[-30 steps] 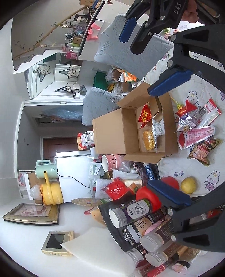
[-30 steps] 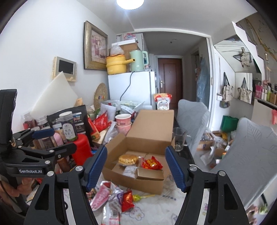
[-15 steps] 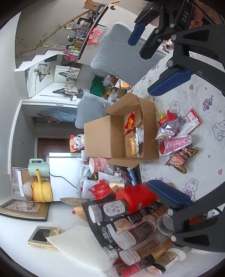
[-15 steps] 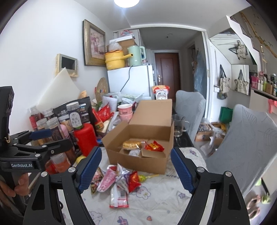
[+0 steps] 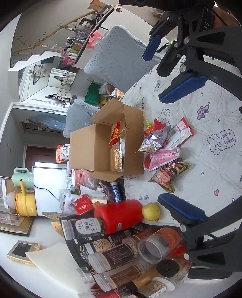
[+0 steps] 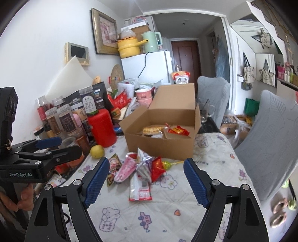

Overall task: Organize snacks
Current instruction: 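Withdraw both tools from the box back toward the remaining snacks, then grasp the brown cereal bag with the left tool, the red-and-white strip packet with the right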

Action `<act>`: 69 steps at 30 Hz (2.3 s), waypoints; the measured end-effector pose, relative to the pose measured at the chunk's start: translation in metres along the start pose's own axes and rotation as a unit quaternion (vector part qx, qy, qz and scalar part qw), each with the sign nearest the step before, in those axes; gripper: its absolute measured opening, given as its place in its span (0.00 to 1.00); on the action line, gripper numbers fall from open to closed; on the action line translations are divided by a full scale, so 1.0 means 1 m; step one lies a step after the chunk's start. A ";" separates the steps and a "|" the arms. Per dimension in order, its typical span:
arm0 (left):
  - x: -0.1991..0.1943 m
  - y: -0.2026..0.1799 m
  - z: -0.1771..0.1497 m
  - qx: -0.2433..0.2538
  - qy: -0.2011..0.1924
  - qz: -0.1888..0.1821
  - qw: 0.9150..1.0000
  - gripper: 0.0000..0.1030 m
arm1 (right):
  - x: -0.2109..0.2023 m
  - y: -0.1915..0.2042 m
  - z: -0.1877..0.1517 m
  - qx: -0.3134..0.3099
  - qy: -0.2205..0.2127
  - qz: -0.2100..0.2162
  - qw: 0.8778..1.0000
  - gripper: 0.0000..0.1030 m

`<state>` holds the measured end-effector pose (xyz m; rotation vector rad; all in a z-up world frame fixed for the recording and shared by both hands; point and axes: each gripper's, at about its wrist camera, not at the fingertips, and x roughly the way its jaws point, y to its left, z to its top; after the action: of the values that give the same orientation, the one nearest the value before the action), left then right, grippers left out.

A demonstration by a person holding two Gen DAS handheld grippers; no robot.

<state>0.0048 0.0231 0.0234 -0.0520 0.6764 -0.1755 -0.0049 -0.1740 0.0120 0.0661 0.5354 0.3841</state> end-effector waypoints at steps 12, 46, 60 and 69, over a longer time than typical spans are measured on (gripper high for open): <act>0.031 0.019 -0.031 -0.020 0.044 0.003 0.999 0.96 | 0.044 0.003 -0.036 0.010 0.063 0.020 0.998 0.80; 0.176 0.086 -0.031 -0.100 0.159 0.076 0.979 0.96 | 0.162 -0.015 -0.060 0.004 0.184 0.036 0.982 0.80; 0.195 0.091 -0.031 -0.129 0.165 0.014 0.978 0.70 | 0.187 0.003 -0.066 -0.032 0.217 0.031 0.975 0.80; 0.181 0.084 -0.031 -0.122 0.160 -0.011 0.979 0.51 | 0.185 0.024 -0.071 -0.102 0.216 -0.009 0.971 0.50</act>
<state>0.1366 0.0738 -0.1213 -0.2707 1.0175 -0.1230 0.0971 -0.0853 -0.1353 -0.2269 0.9231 0.4375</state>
